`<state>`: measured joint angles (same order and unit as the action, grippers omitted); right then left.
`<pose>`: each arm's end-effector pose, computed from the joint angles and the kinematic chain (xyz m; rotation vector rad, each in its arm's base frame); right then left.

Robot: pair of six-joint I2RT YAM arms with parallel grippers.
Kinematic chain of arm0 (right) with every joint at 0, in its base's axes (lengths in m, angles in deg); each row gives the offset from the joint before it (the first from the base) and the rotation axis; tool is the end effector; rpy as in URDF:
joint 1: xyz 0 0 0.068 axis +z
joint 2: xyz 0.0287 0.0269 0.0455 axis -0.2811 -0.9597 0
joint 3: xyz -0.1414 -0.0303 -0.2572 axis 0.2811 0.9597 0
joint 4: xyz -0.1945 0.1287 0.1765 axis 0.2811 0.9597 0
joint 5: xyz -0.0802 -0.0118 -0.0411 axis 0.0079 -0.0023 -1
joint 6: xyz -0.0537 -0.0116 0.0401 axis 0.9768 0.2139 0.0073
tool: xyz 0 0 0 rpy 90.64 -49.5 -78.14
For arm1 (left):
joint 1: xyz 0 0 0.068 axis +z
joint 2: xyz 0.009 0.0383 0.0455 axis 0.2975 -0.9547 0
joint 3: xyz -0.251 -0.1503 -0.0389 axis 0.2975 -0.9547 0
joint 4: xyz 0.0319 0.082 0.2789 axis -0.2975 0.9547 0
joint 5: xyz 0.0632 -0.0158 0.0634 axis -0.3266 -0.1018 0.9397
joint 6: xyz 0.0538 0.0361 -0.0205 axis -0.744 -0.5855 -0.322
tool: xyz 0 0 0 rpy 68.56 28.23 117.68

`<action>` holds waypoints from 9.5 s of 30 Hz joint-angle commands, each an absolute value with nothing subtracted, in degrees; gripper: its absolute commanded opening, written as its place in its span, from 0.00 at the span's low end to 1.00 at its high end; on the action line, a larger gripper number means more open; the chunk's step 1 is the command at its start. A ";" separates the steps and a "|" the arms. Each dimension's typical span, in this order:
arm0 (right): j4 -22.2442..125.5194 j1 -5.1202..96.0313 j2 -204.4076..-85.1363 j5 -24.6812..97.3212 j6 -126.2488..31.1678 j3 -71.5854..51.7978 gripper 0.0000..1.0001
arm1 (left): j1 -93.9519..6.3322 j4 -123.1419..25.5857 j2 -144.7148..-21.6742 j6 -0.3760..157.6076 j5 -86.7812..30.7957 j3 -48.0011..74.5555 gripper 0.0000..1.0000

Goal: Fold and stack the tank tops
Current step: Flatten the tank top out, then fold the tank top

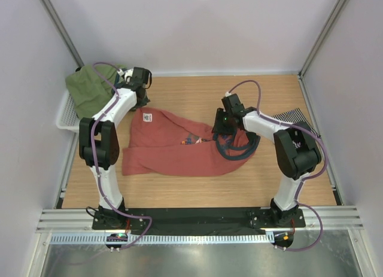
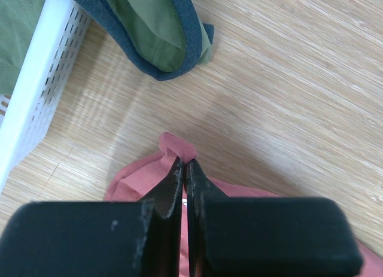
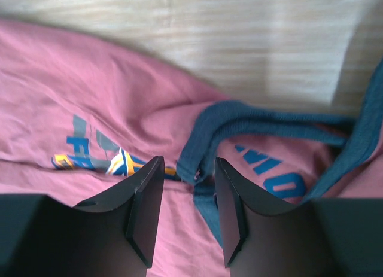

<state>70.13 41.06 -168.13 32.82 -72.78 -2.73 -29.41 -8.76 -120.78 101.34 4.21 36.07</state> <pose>0.3846 0.1815 0.1714 0.1364 2.5952 0.4718 0.4781 -0.0799 0.2462 -0.6236 2.3570 0.1806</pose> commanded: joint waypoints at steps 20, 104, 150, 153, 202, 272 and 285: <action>72.67 44.54 -168.19 28.94 -72.98 -3.17 0.44 | -29.44 -9.94 -117.39 101.14 4.70 36.21 0.00; 77.58 24.85 -158.53 31.23 -65.60 -14.35 0.56 | -32.07 -19.43 -106.68 109.13 3.05 32.88 0.84; 75.13 20.11 -141.76 21.02 -69.56 8.85 0.59 | -38.23 -6.87 -68.88 115.63 -7.51 -14.95 0.86; 76.61 22.12 -135.51 27.87 -67.72 14.84 0.58 | -38.23 -1.86 -64.75 117.91 -5.41 -15.56 0.84; 91.64 29.41 -120.91 24.82 -87.73 26.72 0.64 | -38.23 13.62 -58.32 138.32 -7.51 -24.79 0.76; 89.63 51.66 -132.85 13.57 -91.71 19.43 0.01 | -45.00 11.68 -66.75 139.11 -11.21 -16.19 0.00; 86.90 47.80 -149.29 14.53 -83.71 5.98 0.01 | -31.91 4.67 -72.21 134.01 -11.12 -9.41 0.00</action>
